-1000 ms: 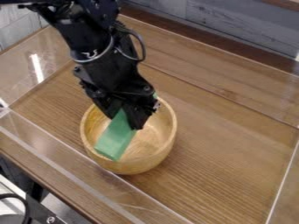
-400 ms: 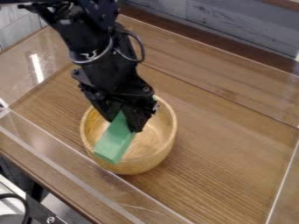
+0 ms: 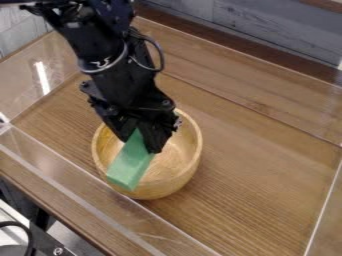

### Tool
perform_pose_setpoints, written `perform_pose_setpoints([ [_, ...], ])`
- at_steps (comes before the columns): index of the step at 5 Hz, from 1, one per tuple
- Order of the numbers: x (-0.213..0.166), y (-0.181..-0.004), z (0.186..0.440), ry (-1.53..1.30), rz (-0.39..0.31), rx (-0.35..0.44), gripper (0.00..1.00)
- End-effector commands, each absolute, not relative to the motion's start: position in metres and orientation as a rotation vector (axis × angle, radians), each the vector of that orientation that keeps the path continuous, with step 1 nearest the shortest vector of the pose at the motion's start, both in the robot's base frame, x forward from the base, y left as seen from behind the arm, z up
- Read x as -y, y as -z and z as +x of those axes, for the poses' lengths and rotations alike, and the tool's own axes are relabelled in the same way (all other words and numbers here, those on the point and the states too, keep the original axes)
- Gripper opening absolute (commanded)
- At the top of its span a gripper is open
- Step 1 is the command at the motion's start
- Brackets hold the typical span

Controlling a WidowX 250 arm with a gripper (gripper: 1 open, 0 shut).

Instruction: Put the green block in the brown bowl

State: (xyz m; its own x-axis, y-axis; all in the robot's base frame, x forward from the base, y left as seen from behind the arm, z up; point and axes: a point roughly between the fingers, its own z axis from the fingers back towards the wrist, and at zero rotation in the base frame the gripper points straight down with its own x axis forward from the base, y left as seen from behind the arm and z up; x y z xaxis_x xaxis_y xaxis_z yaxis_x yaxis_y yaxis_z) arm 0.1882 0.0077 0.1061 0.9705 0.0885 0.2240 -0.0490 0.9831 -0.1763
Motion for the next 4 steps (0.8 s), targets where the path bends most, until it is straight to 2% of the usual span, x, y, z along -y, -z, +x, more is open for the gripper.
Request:
perform_pose_setpoints([
  [1,-0.012,-0.112,0.195,-0.088,-0.164,0.260,0.00],
  [2,-0.012,-0.111,0.197,-0.092,-0.164,0.258,0.00],
  [3,-0.013,-0.110,0.198,-0.097,-0.164,0.255,1.00],
  [4,-0.014,-0.112,0.206,-0.097,-0.166,0.257,1.00],
])
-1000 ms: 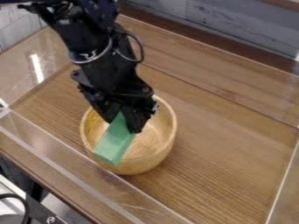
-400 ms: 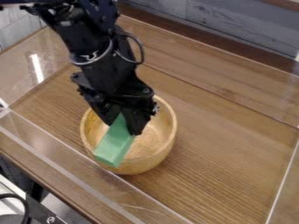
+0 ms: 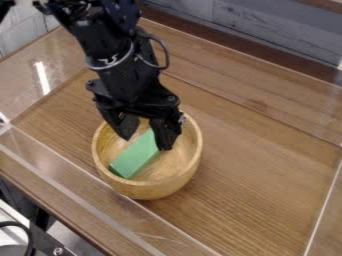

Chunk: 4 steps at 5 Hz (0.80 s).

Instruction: Put the green block in the brown bowl

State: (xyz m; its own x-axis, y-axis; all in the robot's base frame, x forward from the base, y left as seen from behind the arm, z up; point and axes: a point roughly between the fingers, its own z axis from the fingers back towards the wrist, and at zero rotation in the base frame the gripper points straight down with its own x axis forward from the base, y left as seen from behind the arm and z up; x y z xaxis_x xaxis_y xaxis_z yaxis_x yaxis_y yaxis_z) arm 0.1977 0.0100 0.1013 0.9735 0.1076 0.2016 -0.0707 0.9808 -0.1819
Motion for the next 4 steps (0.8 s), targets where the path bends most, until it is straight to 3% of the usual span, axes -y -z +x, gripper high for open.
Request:
perform_pose_setpoints([
  [1,-0.015,-0.115,0.216,-0.099,-0.169,0.265,1.00],
  [4,-0.013,-0.133,0.237,-0.093,-0.178,0.290,1.00],
])
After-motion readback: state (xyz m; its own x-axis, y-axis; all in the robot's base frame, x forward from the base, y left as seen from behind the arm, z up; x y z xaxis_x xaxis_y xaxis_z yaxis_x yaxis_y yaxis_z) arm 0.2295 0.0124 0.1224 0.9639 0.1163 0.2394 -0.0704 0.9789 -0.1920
